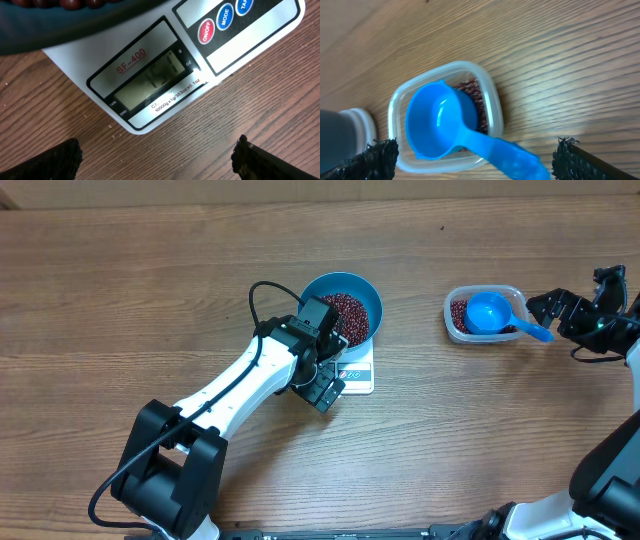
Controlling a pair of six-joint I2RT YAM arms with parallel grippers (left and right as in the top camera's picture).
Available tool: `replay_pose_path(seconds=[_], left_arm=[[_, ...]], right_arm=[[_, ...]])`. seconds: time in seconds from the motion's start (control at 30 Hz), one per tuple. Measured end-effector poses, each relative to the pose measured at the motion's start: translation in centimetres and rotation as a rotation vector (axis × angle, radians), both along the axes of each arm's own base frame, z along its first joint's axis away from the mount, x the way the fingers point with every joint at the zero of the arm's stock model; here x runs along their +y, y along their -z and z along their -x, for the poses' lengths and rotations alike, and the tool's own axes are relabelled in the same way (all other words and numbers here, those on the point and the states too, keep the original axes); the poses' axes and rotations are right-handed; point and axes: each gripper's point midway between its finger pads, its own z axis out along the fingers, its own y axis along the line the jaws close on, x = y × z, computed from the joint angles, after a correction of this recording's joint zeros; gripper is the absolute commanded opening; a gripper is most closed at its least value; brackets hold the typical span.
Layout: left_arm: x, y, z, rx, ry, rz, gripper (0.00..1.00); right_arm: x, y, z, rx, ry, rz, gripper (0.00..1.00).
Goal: Scoop item into bowl and weigh 150g on scale
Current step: 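Open the right gripper and release the scoop handle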
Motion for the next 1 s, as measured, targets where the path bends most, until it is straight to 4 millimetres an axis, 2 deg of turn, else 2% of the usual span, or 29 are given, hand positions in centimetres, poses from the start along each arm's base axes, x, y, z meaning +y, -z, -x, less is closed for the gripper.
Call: replay_pose_path(seconds=[0.4,1.0], left_arm=[[0.0,0.0,0.0,0.000,0.000,0.000,0.99],[0.0,0.0,0.0,0.000,0.000,0.000,1.00]], right_arm=[[-2.1,0.7,0.2,0.039,0.060,0.110,1.00],[-2.3,0.8,0.2,0.045,0.065,0.119,1.00]])
